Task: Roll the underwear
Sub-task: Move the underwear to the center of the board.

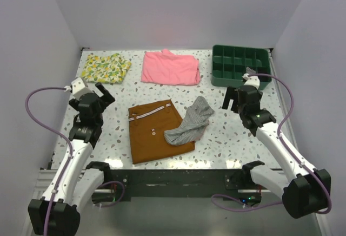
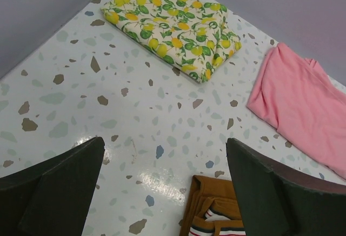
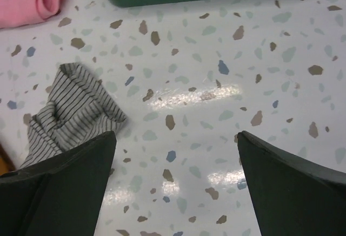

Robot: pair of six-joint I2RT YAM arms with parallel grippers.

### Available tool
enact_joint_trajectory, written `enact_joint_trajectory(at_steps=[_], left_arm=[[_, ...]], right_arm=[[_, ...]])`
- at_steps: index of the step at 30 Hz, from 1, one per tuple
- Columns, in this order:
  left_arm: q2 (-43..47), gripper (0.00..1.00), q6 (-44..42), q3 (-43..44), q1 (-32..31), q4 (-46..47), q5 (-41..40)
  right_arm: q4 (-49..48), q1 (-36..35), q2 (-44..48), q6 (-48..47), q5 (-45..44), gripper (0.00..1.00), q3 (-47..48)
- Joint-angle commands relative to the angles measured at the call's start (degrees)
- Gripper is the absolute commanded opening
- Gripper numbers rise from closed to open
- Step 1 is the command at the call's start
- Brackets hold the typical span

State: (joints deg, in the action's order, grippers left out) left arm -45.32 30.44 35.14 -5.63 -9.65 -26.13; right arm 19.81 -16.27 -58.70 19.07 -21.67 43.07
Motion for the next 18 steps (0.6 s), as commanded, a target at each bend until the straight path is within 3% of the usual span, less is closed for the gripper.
enact_joint_trajectory(at_steps=[1, 4, 10, 15, 18], left_arm=[[0.24, 1.00, 0.50, 3.26, 0.09, -2.64, 1.34], [-2.49, 1.00, 2.17, 6.87, 0.09, -6.96, 1.60], [-4.42, 1.00, 2.26, 7.05, 0.00, -6.70, 11.09], [-6.09, 1.00, 2.17, 6.44, 0.09, -6.34, 17.60], [-6.10, 1.00, 1.91, 6.17, 0.09, -6.08, 19.36]], right_arm=[[3.47, -0.16, 0.51, 0.97, 12.78, 0.99, 2.63], [4.35, -0.25, -0.10, 1.23, 17.53, 0.99, 2.72], [4.36, -1.04, -2.12, 2.90, 26.93, 0.99, 2.55], [4.36, -4.72, -6.50, 3.52, 28.88, 0.98, 4.38], [4.88, -10.43, -10.45, 3.78, 27.12, 0.99, 6.49]])
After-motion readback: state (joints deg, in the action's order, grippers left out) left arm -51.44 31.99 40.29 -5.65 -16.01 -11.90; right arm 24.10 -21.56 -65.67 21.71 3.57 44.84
